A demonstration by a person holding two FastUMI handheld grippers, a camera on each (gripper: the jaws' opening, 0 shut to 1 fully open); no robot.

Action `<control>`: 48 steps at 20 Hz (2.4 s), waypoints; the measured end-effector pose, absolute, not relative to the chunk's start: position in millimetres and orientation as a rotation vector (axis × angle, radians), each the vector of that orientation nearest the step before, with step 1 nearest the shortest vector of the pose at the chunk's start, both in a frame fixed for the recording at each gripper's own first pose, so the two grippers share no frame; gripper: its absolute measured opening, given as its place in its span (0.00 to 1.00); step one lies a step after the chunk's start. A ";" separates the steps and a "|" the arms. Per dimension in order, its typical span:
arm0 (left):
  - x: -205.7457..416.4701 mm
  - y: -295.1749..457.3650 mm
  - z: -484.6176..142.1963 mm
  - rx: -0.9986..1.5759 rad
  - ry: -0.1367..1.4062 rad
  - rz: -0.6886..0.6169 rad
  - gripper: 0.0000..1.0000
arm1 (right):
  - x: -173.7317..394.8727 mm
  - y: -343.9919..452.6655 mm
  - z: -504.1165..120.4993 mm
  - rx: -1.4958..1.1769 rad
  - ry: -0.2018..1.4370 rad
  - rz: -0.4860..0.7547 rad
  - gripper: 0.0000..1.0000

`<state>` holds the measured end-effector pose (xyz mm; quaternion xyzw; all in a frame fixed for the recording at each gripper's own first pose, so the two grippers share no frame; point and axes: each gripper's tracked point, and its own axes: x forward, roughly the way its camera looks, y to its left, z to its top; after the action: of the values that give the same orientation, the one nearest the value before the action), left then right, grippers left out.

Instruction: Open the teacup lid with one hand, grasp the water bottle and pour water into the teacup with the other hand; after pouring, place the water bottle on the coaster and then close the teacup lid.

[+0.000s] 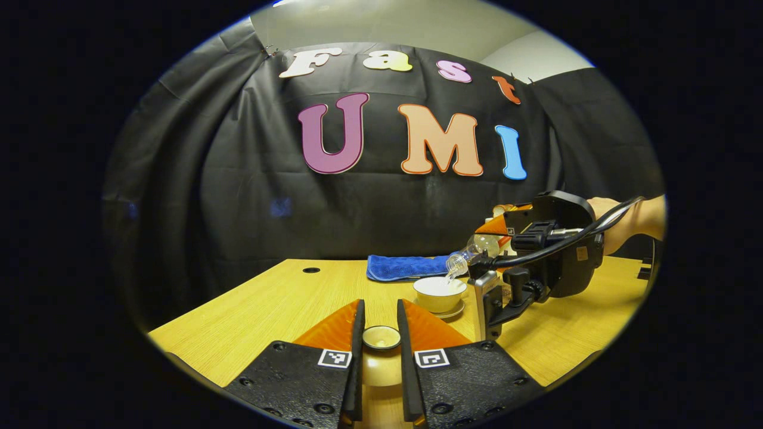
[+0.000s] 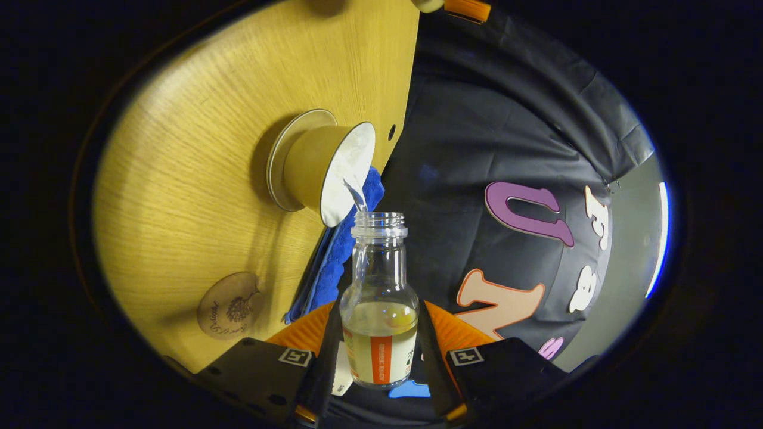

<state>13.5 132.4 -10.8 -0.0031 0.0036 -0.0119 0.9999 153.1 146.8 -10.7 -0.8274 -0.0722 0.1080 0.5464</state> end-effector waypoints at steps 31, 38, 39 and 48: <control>13.2 133.7 -11.4 -0.008 0.010 -0.020 0.24 | 145.7 169.5 0.3 -2.165 -0.300 0.290 0.68; 13.0 134.0 -11.7 -0.008 0.009 -0.020 0.24 | 146.1 158.7 -11.5 -1.810 -0.106 0.347 0.68; 12.9 134.0 -11.5 -0.008 0.009 -0.020 0.24 | 144.8 155.7 -11.4 -1.697 -0.067 0.356 0.68; 13.5 135.4 -13.0 -0.008 0.009 -0.008 0.22 | 163.7 114.3 -32.9 -0.673 0.136 0.311 0.67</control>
<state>13.5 135.4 -13.0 -0.0040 0.0047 -0.0039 1.0000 163.7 114.3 -32.9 -0.3285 0.0666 0.1519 0.9298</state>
